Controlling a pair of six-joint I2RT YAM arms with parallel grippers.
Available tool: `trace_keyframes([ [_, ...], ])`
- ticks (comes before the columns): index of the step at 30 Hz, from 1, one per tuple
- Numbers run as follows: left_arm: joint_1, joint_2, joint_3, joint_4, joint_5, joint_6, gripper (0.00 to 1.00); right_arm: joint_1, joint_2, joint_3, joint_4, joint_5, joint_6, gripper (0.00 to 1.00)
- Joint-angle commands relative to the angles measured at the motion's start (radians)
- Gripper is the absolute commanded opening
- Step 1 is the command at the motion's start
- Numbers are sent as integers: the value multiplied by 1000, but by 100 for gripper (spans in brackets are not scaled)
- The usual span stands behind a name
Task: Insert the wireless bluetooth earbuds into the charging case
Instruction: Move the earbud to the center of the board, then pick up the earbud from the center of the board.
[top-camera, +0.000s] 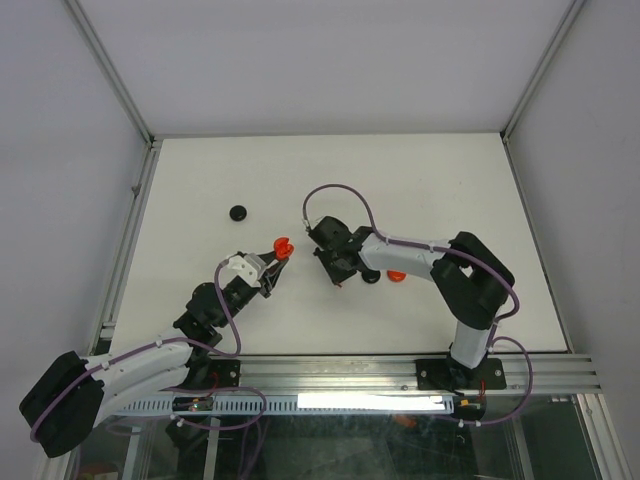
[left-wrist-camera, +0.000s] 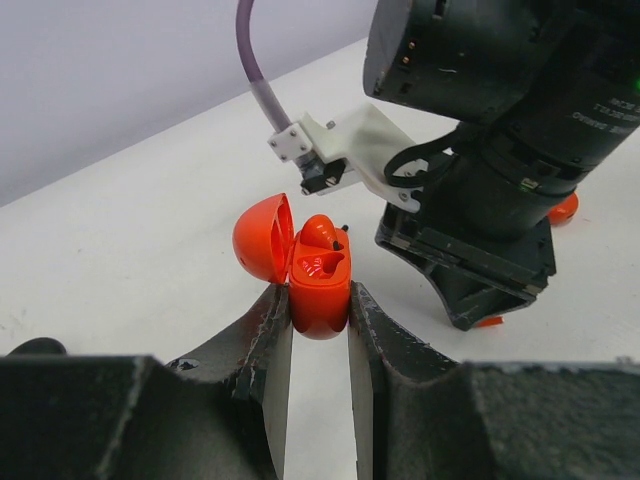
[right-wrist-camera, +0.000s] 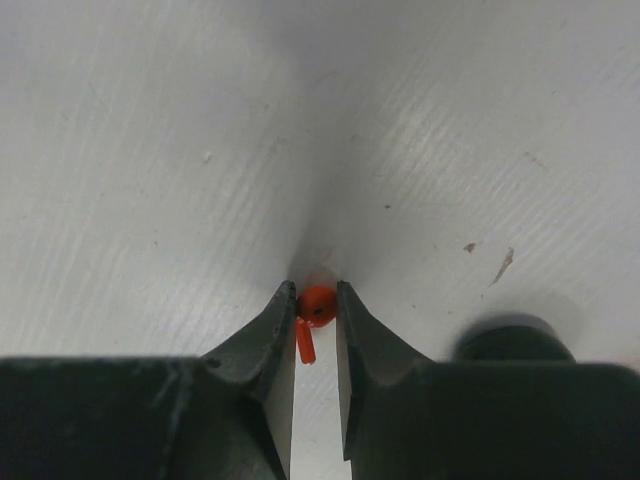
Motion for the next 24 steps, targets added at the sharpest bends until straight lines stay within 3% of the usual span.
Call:
trace_keyframes([
  [1,-11,-18,-4,57,-27,1,0,18,-62,-21,-52,11,7,20],
  [13,-11,-3,1,56,-33,-2,0,22,-54,59,-179,37,82,39],
  [24,-13,4,2,55,-39,-5,0,35,-31,85,-196,50,252,41],
])
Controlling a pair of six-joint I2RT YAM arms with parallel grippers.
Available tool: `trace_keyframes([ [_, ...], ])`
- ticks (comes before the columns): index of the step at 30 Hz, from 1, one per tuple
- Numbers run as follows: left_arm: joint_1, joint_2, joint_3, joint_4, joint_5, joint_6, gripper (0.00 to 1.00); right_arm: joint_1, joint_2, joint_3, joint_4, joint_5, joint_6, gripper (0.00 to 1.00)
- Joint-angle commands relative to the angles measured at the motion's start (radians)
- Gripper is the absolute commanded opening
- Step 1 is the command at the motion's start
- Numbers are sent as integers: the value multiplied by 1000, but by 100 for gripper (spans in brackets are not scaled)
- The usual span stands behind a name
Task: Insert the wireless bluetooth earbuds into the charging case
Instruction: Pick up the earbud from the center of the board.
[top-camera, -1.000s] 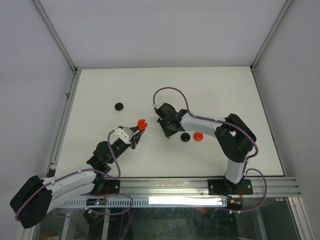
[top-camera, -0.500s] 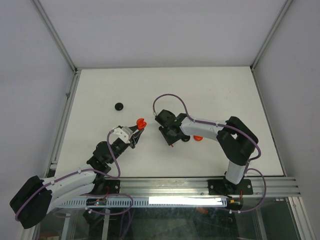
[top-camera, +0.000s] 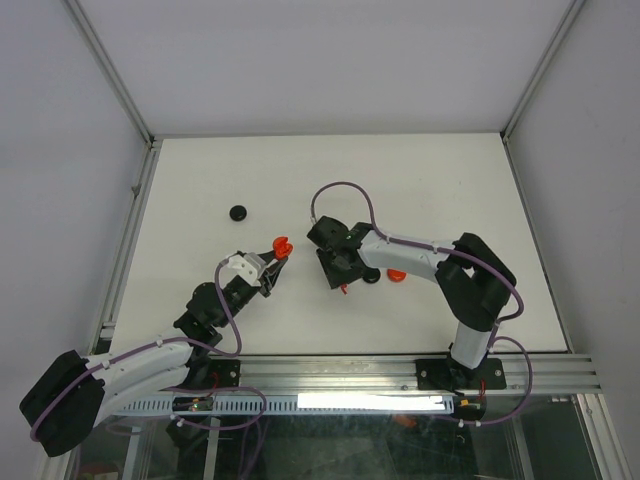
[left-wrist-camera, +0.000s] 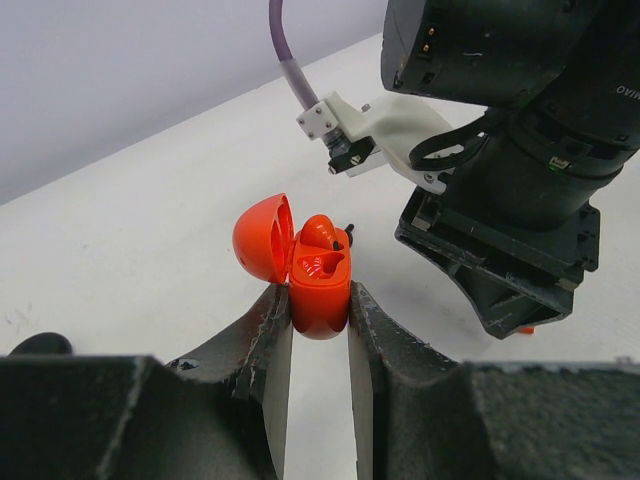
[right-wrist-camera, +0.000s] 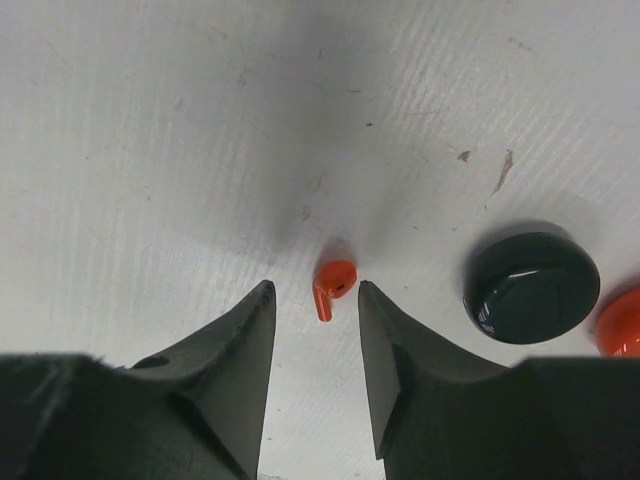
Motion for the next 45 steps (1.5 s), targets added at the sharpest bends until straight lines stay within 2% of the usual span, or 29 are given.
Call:
trace_keyframes([
  [1,-11,-1,1,49,-18,-4,0,13,-4,40,-19,43,97,41],
  [4,-11,-1,2,47,-17,-4,0,19,7,38,-27,92,115,41],
  [15,-12,-5,6,38,-15,-4,0,24,52,34,-2,75,124,33],
  [28,-12,-2,9,36,-6,-6,0,28,87,42,-1,89,119,28],
  [32,-12,-4,7,35,-4,-6,0,28,86,37,18,88,112,20],
  [38,-11,-14,-4,63,-2,-20,0,28,2,-7,75,80,104,15],
  [45,-11,-29,-33,141,1,-48,0,26,-179,-55,175,50,84,8],
])
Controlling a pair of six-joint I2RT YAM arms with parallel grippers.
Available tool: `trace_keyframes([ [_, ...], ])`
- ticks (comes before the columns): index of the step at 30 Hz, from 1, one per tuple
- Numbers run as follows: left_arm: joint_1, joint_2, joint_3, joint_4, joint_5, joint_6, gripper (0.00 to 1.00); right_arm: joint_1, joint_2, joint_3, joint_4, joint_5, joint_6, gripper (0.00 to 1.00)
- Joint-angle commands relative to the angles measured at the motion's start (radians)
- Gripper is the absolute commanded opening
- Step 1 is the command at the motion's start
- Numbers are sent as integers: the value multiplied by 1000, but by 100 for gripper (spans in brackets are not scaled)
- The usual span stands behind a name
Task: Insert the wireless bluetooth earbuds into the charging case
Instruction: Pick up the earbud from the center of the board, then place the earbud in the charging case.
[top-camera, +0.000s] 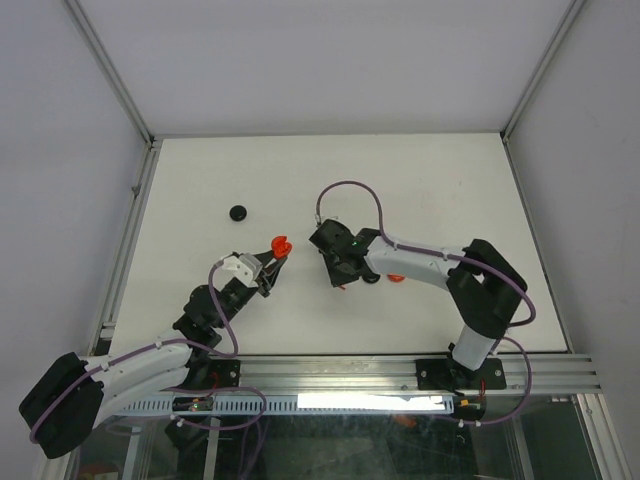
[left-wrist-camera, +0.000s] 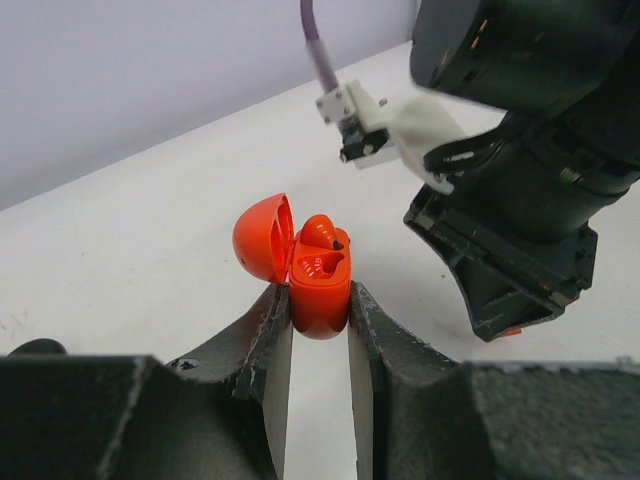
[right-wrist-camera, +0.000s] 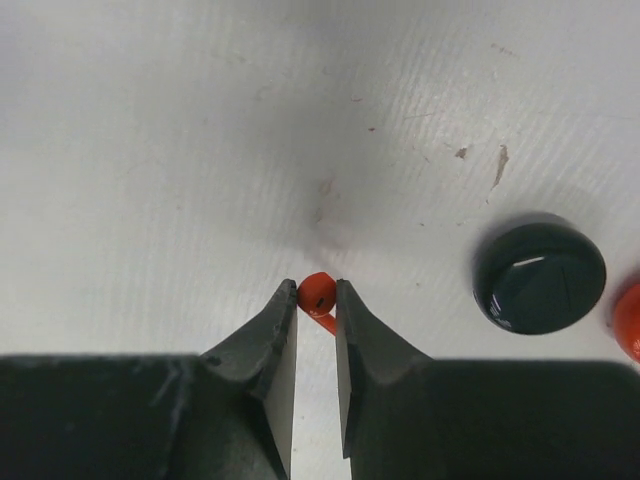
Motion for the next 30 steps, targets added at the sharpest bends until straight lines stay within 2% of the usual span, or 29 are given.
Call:
trace_keyframes([
  [1,-11,-11,-25,131,11,-31,0,2,-177,-8,117,-5,-18,7],
  [10,-11,20,-28,254,89,-78,0,2,-486,-116,326,-14,-27,5],
  [17,-12,35,-8,296,146,-108,0,2,-622,-166,462,-45,-56,4],
  [22,-11,44,20,314,208,-108,0,2,-697,-214,650,-168,-76,3],
  [30,-12,68,54,363,317,-111,0,3,-709,-283,911,-364,-70,3],
])
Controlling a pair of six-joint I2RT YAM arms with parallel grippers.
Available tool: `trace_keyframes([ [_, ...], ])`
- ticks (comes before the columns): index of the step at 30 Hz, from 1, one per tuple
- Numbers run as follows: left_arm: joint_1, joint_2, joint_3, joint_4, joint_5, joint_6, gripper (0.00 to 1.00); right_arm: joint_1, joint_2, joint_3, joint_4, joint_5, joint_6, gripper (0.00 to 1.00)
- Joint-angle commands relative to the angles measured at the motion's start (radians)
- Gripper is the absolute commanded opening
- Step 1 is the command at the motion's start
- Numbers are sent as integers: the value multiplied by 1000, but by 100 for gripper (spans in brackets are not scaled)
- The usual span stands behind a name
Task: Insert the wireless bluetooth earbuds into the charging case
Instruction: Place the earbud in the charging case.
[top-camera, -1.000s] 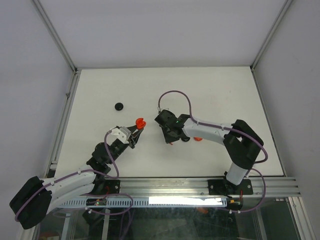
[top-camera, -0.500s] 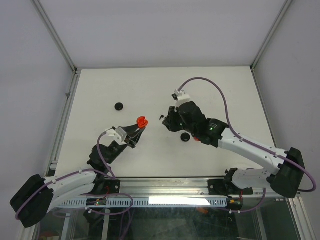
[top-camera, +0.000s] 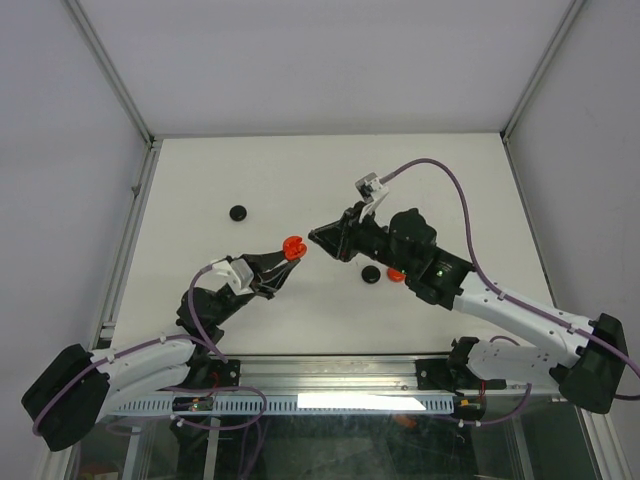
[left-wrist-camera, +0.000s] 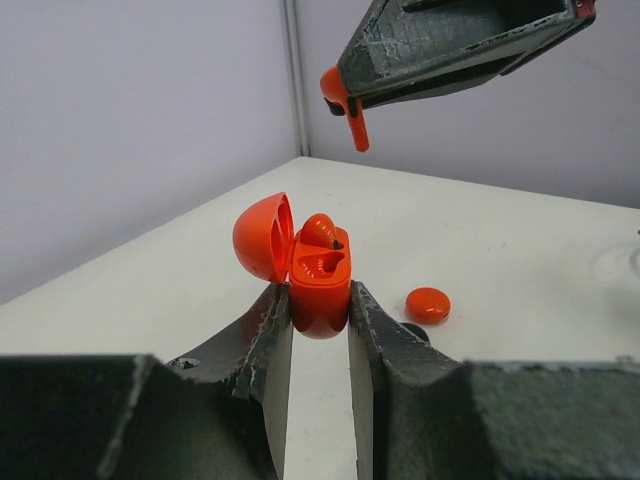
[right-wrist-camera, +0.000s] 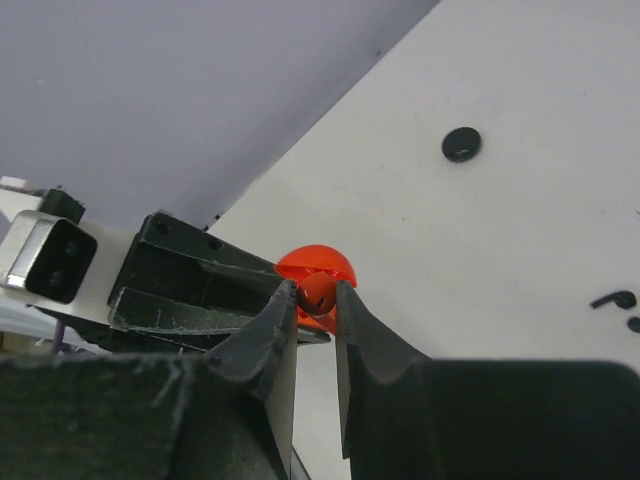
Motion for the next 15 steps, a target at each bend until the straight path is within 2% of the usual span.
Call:
trace_keyframes([
  [1,-12,8,47,90,92,-27,0,4,-17,-24,241,-144,-11,3],
  [8,-12,18,64,119,100,-65,0,5,3,-49,332,-236,-3,3],
  [15,-12,36,66,169,104,-125,0,15,46,-39,347,-272,5,2],
])
